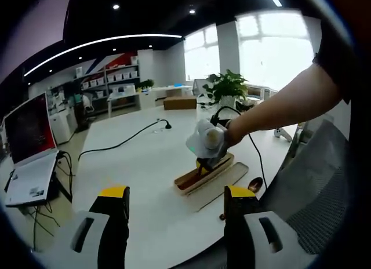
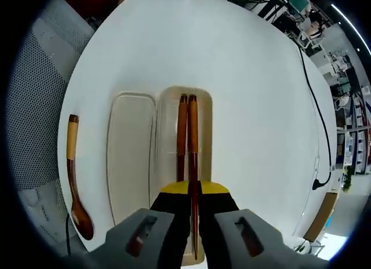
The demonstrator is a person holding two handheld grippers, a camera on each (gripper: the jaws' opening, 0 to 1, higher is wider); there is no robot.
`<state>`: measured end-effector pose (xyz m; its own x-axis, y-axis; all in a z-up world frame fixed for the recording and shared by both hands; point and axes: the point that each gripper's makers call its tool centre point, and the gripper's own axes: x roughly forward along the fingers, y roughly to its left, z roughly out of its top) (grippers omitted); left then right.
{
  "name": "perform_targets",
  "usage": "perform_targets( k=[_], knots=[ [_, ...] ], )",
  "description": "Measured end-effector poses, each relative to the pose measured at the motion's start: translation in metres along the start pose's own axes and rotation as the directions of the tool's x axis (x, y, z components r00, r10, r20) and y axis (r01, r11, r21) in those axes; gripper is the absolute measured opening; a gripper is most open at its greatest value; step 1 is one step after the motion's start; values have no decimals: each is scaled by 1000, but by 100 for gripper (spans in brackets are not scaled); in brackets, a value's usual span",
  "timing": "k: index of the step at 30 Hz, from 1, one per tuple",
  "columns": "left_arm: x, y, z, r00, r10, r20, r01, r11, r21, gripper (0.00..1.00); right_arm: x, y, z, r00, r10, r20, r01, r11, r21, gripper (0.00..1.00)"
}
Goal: Arrange the utensils inside the cutlery case until each visible utensil rests in its matching compartment.
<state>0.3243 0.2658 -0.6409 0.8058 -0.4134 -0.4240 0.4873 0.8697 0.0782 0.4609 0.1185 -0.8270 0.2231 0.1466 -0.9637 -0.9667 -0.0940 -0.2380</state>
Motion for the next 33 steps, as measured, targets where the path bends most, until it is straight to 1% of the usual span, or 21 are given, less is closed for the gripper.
perform_targets(
  k=[6, 9, 11, 15, 18, 20, 23, 27, 33],
  knots=[
    [0, 1, -1, 1000, 2, -2, -2, 1000, -2, 68, 1, 2, 0, 1000, 6, 1, -6, 1000, -1, 0],
    [0, 1, -1, 1000, 2, -2, -2, 1000, -1, 68, 0, 0, 1, 1000, -16, 3, 16, 1000, -6, 1],
    [0, 1, -1, 1000, 3, -4, -3, 1000, -1, 68, 0, 0, 0, 1000, -18, -1, 18, 1000, 8, 1],
    [0, 1, -1, 1000, 6, -3, -6, 1000, -1, 68, -4, -2, 0, 1000, -28, 12, 28, 1000, -6, 1],
    [-1, 1, -1, 1000, 6, -3, -6, 1000, 1, 68, -6, 0, -1, 1000, -20, 7, 20, 1000, -2, 1],
    [-1, 1, -1, 1000, 6, -2, -6, 1000, 3, 68, -9, -1, -2, 1000, -28, 10, 28, 1000, 1, 1],
    [-1, 1, -1, 1000, 7, -1, -7, 1000, 3, 68, -15, -4, 1, 999, -43, 33, 42, 999, 20, 5],
    [-1, 1, 0, 1000, 7, 2, -7, 1000, 5, 68, -21, -6, 1, 998, -61, 35, 60, 998, 21, 6],
    [-1, 1, 1, 1000, 10, 8, -10, 1000, 6, 68, -38, -10, 0, 993, -105, 60, 102, 993, 61, 7]
  ],
)
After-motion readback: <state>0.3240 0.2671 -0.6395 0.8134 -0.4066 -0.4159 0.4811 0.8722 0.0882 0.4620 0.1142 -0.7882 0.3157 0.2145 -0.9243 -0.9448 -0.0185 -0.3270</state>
